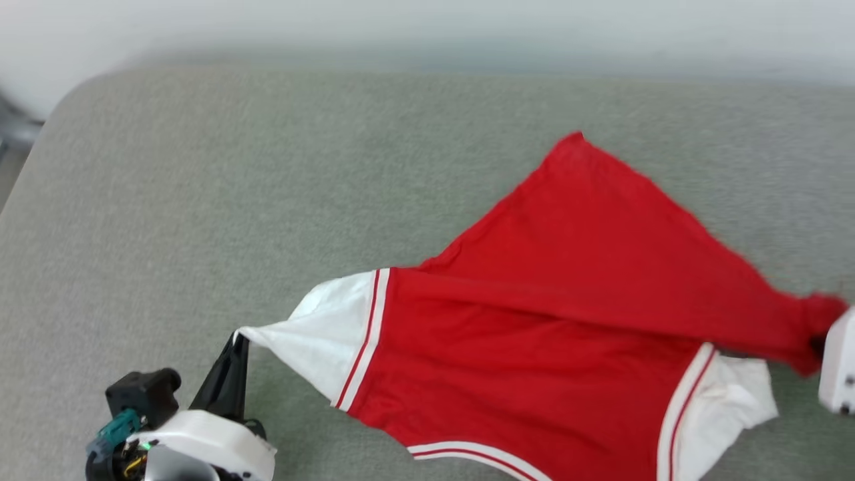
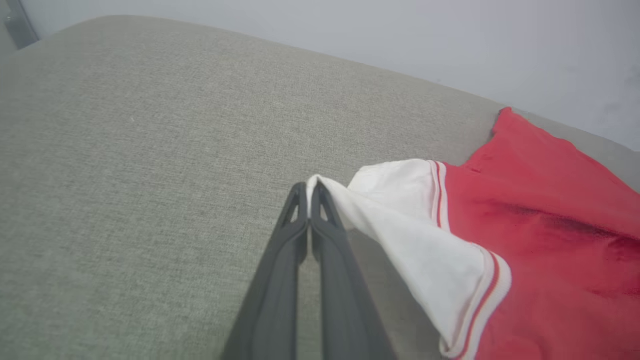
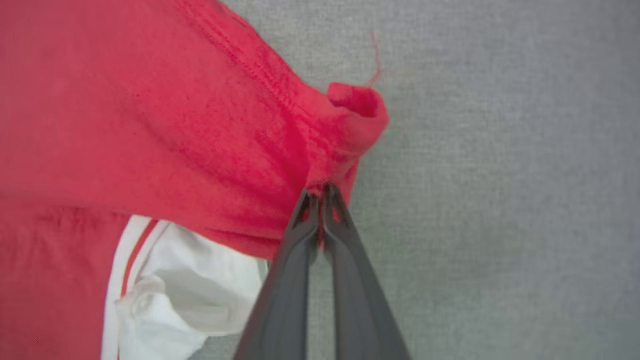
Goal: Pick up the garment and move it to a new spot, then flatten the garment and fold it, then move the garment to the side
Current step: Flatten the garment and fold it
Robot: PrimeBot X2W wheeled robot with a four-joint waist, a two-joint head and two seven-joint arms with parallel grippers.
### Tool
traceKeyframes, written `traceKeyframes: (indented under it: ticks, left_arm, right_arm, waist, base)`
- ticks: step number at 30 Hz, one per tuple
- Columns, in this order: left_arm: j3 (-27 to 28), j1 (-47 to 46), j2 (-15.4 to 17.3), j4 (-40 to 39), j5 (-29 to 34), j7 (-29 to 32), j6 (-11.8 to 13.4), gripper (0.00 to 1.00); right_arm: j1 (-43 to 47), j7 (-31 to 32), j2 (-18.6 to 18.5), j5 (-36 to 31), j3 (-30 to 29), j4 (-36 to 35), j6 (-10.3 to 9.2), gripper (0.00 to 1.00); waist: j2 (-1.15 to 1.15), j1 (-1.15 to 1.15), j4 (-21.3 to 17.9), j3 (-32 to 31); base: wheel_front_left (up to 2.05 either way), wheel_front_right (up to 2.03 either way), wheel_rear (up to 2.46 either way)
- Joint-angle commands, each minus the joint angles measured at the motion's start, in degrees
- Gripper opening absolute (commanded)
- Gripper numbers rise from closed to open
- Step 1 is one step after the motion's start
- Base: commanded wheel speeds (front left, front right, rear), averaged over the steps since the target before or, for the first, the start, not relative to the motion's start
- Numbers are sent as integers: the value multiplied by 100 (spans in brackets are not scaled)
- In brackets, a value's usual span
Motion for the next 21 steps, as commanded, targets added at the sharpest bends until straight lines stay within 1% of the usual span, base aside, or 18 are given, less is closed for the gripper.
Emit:
traceKeyframes:
  ticks: [1, 7, 9, 10, 12, 15, 16, 17, 18, 21]
  left_arm:
    - [55, 165, 68, -1, -50, 49, 61, 0]
    - [85, 456, 133, 26, -130, 184, 144, 0]
    - [94, 531, 161, 37, -147, 215, 154, 0]
    - [94, 531, 161, 37, -147, 215, 154, 0]
    - [113, 610, 194, 37, -175, 245, 166, 0]
    - [130, 705, 208, 21, -192, 266, 197, 0]
    - [123, 734, 201, 12, -205, 275, 214, 0]
    - [122, 759, 202, -6, -219, 292, 220, 0]
    - [116, 784, 210, -15, -230, 308, 222, 0]
    - [99, 846, 231, -52, -235, 329, 229, 0]
  right_arm:
    - [483, 0, 185, 54, -104, -258, -5, 0]
    - [1855, -23, 823, -33, -504, -910, -6, 0]
    - [2234, -56, 1108, -20, -640, -1078, -5, 0]
    - [2234, -56, 1108, -20, -640, -1078, -5, 0]
    - [2590, -36, 1348, 48, -780, -1193, -5, 0]
    - [2979, -137, 1548, 156, -871, -1237, -5, 0]
    - [3083, -209, 1580, 199, -879, -1220, -5, 14]
    - [3154, -303, 1594, 267, -896, -1202, -5, 88]
    - [3202, -424, 1600, 360, -889, -1158, -5, 100]
    - [3313, -999, 1609, 567, -783, -971, -5, 100]
  waist:
    - [0, 1, -364, -391]
    - [0, 1, -586, -742]
    - [0, 1, -635, -837]
    - [0, 1, -635, -837]
    - [0, 1, -689, -898]
    - [0, 1, -765, -990]
    - [0, 1, -786, -1025]
    - [0, 1, -805, -1042]
    - [0, 1, -824, -1067]
    - [0, 1, -857, -1116]
  base:
    - [0, 0, 0]
    - [0, 0, 0]
    - [0, 0, 0]
    - [0, 0, 0]
    - [0, 0, 0]
    - [0, 0, 0]
    - [0, 0, 0]
    - [0, 0, 0]
    - [0, 0, 0]
    - [0, 0, 0]
